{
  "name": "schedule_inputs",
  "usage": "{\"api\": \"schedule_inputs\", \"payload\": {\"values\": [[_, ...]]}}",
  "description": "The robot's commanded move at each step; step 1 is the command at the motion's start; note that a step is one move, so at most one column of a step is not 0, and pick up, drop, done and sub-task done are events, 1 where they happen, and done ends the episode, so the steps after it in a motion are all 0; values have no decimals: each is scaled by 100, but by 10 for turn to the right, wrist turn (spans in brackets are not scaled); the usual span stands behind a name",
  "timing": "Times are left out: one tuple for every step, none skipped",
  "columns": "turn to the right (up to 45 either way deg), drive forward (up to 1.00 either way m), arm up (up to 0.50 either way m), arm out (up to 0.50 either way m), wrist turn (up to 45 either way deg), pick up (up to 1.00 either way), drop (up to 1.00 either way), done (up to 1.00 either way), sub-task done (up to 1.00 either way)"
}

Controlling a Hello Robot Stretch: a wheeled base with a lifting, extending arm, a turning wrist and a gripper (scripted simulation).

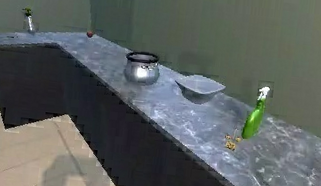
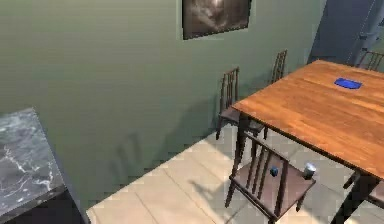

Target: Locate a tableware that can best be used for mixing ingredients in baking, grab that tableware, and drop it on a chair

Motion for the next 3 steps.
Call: {"api": "schedule_inputs", "payload": {"values": [[-450, 0, 0, 0, 0, 0, 0, 0, 0], [-300, 0, 0, 0, 0, 0, 0, 0, 0], [420, 0, 0, 0, 0, 0, 0, 0, 0]]}}
